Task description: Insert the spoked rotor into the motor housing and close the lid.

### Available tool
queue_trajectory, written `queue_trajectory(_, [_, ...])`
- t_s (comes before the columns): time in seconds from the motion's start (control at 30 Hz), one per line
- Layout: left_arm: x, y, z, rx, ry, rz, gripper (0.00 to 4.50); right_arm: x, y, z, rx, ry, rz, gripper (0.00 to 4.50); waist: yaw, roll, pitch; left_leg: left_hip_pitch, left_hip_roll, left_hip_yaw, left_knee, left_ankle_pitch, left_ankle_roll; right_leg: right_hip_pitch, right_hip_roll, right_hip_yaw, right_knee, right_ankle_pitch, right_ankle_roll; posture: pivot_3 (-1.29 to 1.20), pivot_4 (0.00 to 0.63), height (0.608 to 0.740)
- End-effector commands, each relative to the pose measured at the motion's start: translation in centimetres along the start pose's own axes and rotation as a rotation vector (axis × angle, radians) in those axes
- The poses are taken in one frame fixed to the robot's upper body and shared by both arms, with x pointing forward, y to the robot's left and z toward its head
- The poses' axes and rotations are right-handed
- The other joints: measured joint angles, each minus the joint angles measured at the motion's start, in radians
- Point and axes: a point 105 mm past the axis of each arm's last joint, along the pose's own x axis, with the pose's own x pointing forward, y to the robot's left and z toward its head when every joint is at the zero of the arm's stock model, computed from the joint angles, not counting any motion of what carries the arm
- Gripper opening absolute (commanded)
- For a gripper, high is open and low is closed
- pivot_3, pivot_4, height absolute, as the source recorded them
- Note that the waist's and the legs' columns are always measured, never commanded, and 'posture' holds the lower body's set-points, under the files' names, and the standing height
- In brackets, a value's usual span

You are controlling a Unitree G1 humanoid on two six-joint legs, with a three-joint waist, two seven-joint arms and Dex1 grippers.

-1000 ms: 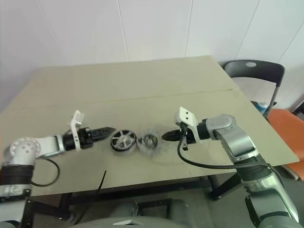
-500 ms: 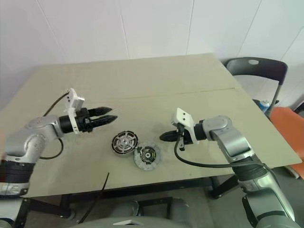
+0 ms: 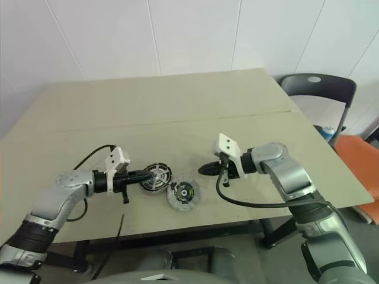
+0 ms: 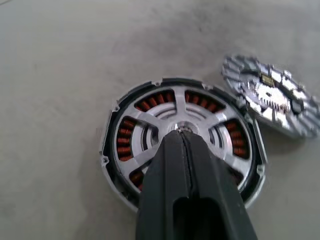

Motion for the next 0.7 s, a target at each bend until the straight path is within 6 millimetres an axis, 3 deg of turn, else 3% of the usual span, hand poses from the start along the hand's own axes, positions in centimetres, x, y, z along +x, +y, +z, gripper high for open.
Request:
queue_trajectory(0.03, [0.3,0.3,-3.4,-0.072,0.098,0.048,0.03,-0.3,-0.4,1.3,-0.051,-0.017,-0.012,0.0,0.0,0.003,0.0,0.003,0.0,0.001,0.0,0.0,0.0,0.003,0.0,0.001,0.0,0.0,0.0,0.0,0.0,0.74])
queue_trajectory(0.1, [0.5,1.1,-1.3,-0.098,-0.021,0.088,0.03,-0.2,-0.4,1.3,-0.051,-0.018,-0.012,0.0,0.0,0.004,0.001,0.008,0.001,0.001,0.0,0.0,0.0,0.008,0.0,0.001,0.0,-0.001,0.0,0.0,0.0,0.74])
queue_trajectory(0.23, [-0.4,3.8,4.8,-0.206,-0.367,0.192,0.03,0.2,-0.4,1.7,-0.057,-0.032,0.005,0.0,0.002,-0.001,0.006,0.008,0.006,0.002,0.002,0.0,0.0,0.011,0.001,-0.004,0.0,-0.001,0.001,0.0,0.0,0.74])
queue_trajectory(0.33, [-1.5,5.0,7.0,-0.245,-0.484,0.24,0.03,0.7,-0.4,2.3,-0.07,-0.042,0.021,0.0,-0.001,-0.005,0.008,0.004,0.007,0.001,0.002,0.0,0.0,0.007,0.002,-0.005,0.0,0.001,0.003,0.0,0.0,0.74])
queue_trajectory(0.57, [-1.2,5.6,5.7,-0.245,-0.42,0.298,0.03,1.9,1.6,4.0,-0.047,-0.075,0.161,0.0,0.001,-0.004,0.007,-0.008,0.007,0.004,0.001,0.0,-0.001,-0.007,0.001,-0.003,0.0,0.005,0.0,0.0,0.0,0.74])
queue_trajectory(0.7, [-0.6,5.3,5.2,-0.253,-0.413,0.299,0.03,2.8,2.4,6.3,0.06,-0.186,0.21,0.0,0.0,-0.004,0.007,-0.008,0.007,0.003,0.001,0.0,-0.001,-0.006,0.001,-0.003,0.0,0.005,-0.001,0.0,0.0,0.74])
